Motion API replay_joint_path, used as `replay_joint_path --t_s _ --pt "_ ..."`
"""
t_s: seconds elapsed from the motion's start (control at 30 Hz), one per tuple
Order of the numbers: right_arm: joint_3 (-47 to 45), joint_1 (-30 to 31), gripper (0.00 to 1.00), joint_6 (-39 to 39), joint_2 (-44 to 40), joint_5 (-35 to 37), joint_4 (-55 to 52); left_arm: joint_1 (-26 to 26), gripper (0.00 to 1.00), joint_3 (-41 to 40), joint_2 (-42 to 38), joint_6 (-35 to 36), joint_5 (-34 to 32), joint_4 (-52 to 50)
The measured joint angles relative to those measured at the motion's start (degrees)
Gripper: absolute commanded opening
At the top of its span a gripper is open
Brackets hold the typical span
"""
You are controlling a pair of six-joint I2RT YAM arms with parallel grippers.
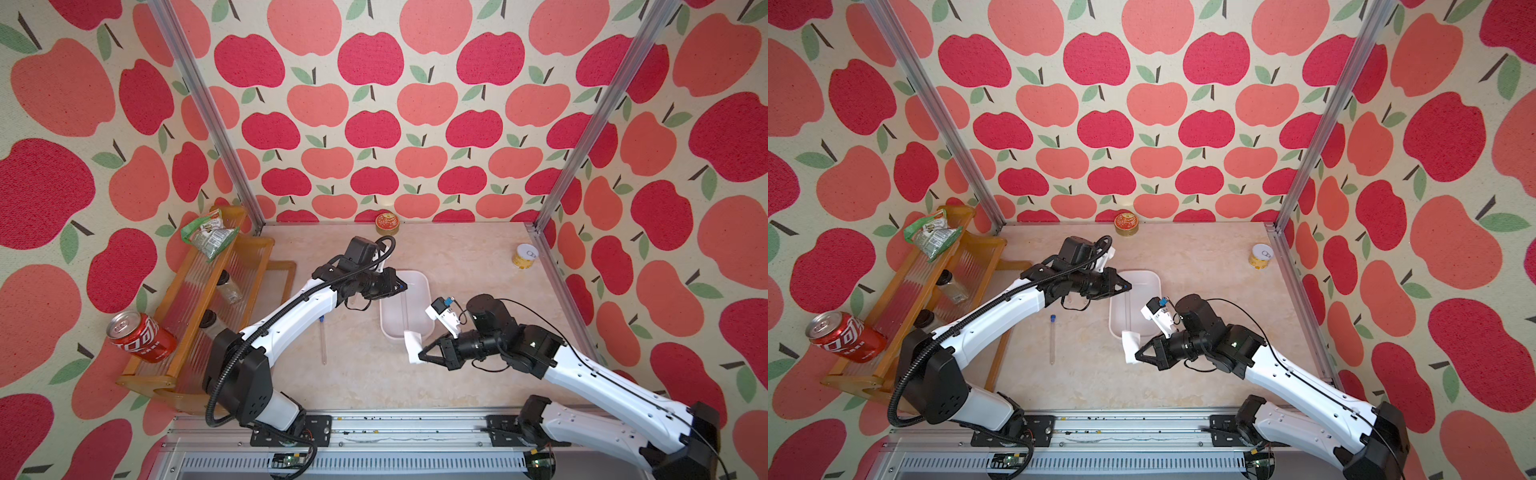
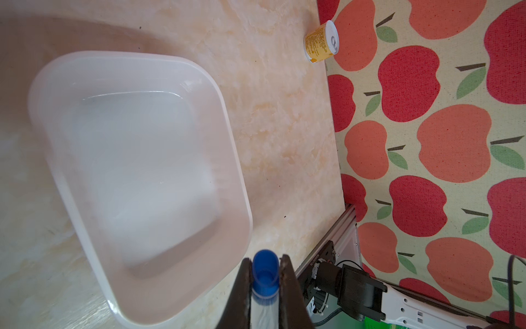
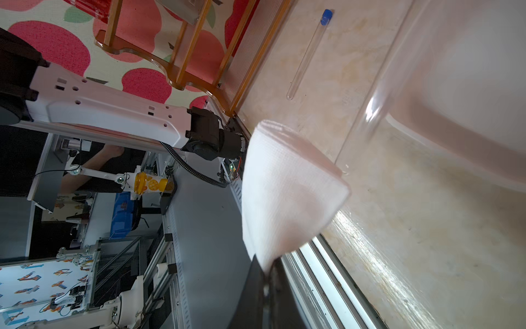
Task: Wipe the exteriors of test tubes
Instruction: Wipe the dirt from the test tube.
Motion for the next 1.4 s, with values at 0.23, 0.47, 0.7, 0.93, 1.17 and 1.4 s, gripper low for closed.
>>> replay_joint_path --t_s 0.23,0.47,0.7,0.93,1.17,1.4 --pt "4.35 -0.15 0.0 -2.86 8.33 4.13 -3.85 -0.09 0.0 0.0 -0.07 -0.02 -0.66 -0.13" --pt "5.53 -3.1 0.0 -5.29 11.91 5.51 -5.25 -0.39 0.0 0.0 -0.61 -0.02 -0.7 -0.15" --pt "10.08 -6.43 0.0 -7.76 16.31 5.66 -6.05 -0.94 0.0 0.0 -0.74 -0.02 -0.7 -0.15" --pt "16.37 -10.19 0.0 -10.43 21.64 5.64 -7.61 -1.29 0.0 -0.02 -1.16 -0.04 -0.68 -0.13" --pt "18.38 -11.23 0.0 -11.3 23.76 5.11 -7.98 -1.31 0.0 -0.24 -2.45 -0.04 -0.7 -0.13" --pt "16.59 -8.9 0.0 -11.26 21.9 4.52 -8.22 -1.03 0.0 -0.35 -2.6 -0.04 -0.7 -0.15"
